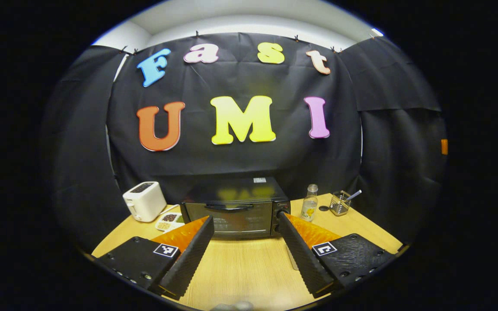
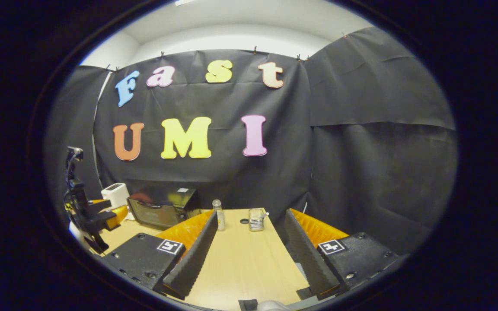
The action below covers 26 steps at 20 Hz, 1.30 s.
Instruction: Open the electric oven with the left hand, put the food in, and close the electric oven.
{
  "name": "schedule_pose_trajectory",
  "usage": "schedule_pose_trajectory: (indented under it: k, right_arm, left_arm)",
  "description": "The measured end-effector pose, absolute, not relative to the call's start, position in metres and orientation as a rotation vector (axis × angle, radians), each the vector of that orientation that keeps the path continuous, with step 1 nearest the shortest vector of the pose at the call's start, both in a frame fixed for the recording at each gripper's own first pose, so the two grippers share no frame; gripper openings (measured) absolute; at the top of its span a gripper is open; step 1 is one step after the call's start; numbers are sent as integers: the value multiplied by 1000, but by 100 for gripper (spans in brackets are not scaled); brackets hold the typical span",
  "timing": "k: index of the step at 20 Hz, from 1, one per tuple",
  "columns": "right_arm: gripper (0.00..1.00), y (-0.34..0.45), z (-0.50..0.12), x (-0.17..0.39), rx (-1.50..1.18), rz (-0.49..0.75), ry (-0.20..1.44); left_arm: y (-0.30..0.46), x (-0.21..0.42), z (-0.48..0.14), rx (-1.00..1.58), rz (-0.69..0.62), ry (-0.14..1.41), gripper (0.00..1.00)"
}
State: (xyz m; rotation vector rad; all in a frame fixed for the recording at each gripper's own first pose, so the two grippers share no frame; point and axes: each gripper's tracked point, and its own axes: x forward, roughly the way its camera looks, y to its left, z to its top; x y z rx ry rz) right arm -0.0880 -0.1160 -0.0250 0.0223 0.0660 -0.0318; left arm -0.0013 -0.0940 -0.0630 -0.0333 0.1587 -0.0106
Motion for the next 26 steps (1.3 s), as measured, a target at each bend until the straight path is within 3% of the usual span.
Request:
schedule_pose_trajectory:
  k: [5, 11, 24, 26]
  right_arm:
    - [96, -128, -26, -94, 47, 53, 31]
    - [99, -130, -27, -105, 59, 59, 17]
    - [96, -93, 7, -137, 30, 67, -36]
    - [99, -89, 8, -140, 30, 64, -33]
  left_arm:
    - [-78, -84, -8, 26, 102, 90, 96]
    - [-67, -146, 31, 1, 164, 49, 96]
    - [-65, -158, 62, -13, 105, 1, 96]
    - [-66, -159, 64, -21, 96, -2, 100]
